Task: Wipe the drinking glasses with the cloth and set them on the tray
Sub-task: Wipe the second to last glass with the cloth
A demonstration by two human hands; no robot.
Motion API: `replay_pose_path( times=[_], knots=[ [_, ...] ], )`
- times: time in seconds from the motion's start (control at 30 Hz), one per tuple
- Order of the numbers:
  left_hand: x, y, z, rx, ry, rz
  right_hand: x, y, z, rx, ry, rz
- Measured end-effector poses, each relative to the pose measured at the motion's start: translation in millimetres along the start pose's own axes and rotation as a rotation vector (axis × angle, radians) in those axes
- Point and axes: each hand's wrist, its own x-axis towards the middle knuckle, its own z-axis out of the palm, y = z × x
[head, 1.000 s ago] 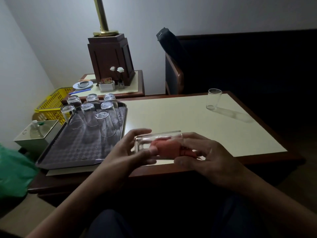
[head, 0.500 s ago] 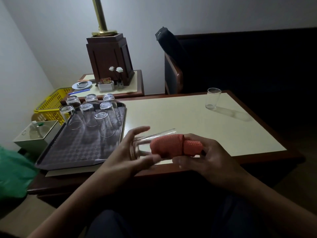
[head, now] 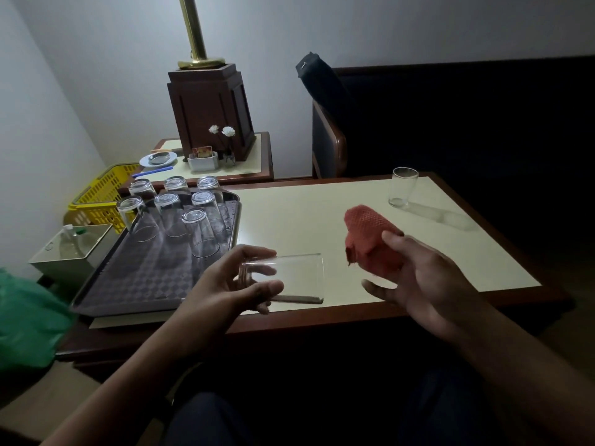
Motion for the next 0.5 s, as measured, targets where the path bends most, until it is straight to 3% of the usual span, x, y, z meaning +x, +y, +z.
replay_pose_path(
  times=[0.07, 0.23, 0.33, 0.5],
  knots=[
    [-1, -3, 4, -0.097, -0.048, -0.073, -3, 3, -1, -0.185, -0.026, -0.089],
    [-1, -2, 8, -0.156, -0.107, -0.159, -25, -4, 8, -0.852, -0.338, -0.269],
    [-1, 0, 8, -0.188, -0.105, -0.177, -23, -9, 6, -0.799, -0.375, -0.295],
    [2, -5, 10, -0.214, -0.137, -0.185, -23, 1, 2, -0.947, -0.396, -0.420]
  ],
)
